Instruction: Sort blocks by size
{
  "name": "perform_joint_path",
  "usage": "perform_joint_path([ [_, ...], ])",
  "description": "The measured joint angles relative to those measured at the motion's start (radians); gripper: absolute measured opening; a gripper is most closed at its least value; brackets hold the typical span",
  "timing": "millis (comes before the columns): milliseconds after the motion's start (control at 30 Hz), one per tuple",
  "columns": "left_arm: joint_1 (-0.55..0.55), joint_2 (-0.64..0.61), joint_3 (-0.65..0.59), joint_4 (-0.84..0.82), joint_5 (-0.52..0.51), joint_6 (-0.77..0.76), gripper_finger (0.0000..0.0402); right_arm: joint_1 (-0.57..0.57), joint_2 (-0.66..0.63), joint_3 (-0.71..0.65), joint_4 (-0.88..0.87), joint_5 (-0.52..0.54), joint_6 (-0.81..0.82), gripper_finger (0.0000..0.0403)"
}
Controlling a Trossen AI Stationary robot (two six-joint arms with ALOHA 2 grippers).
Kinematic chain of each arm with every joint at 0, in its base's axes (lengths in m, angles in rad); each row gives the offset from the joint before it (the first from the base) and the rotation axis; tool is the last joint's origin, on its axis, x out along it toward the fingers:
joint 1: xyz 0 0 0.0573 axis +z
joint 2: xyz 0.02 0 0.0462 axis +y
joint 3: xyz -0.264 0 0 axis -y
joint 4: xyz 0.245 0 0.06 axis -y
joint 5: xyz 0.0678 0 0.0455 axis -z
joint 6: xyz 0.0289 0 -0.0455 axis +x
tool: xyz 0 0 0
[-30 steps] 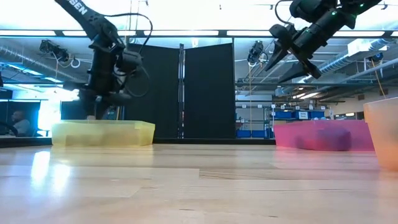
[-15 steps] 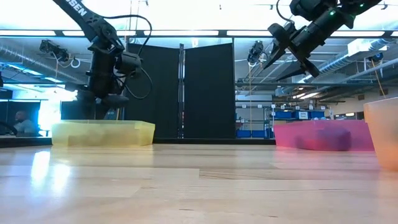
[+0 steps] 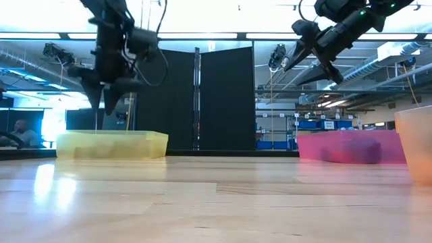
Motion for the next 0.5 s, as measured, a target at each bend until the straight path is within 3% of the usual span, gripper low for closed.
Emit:
perform_joint_path([
  [200, -0.212, -0.062, 0.0, -0.06, 0.024, -0.256, 0.0203, 0.032, 0.0, 0.0, -0.001, -0.09, -0.035, 0.0266],
  [500, -0.562, -0.07, 0.0, -0.078, 0.168, -0.592, 0.0202, 0.152, 0.0, 0.0, -0.002, -0.144, -0.073, 0.026],
])
